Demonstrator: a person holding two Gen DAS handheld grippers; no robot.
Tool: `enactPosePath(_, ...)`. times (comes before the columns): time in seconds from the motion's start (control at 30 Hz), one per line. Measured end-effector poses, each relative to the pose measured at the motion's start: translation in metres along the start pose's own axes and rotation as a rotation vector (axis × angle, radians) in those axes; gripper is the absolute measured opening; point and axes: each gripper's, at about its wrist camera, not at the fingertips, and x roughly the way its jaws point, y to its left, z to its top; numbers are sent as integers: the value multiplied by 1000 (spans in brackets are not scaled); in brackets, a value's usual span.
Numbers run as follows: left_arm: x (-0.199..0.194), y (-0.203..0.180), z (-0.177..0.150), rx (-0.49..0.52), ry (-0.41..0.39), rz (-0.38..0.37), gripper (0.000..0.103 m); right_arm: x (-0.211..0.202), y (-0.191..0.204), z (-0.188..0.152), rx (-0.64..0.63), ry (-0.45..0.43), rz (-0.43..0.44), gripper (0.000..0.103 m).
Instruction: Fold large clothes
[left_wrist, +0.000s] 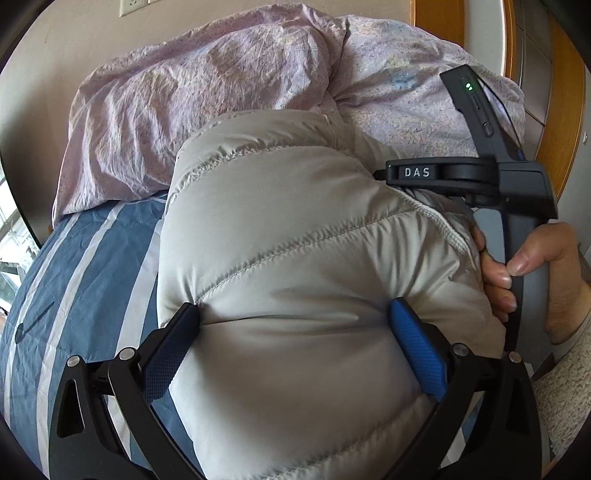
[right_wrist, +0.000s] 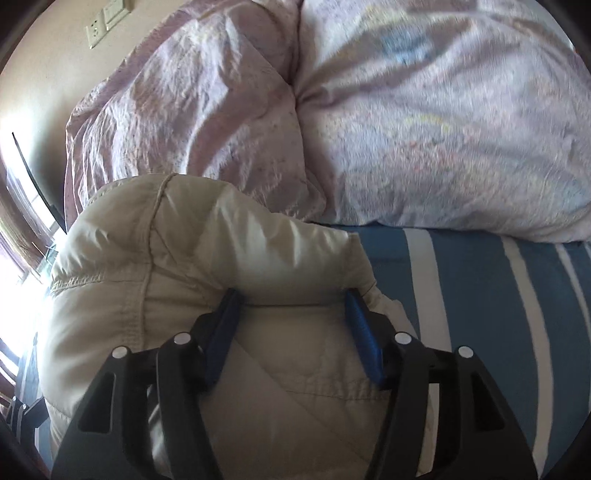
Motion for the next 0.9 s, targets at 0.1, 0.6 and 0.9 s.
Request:
enactPosePath(0.1,1,-4,3,13,-5,13,102,7,-4,-1,10,0,-2,59)
enactPosePath(0.6,-57,5,-22,-65,-35,17,102,-138,-9,-61,-37,-120,-56,101)
enactPosePath(0.9,-99,-7,-54,-132,-6,32,102,-197,-14,-123,-50,-112,-66,101)
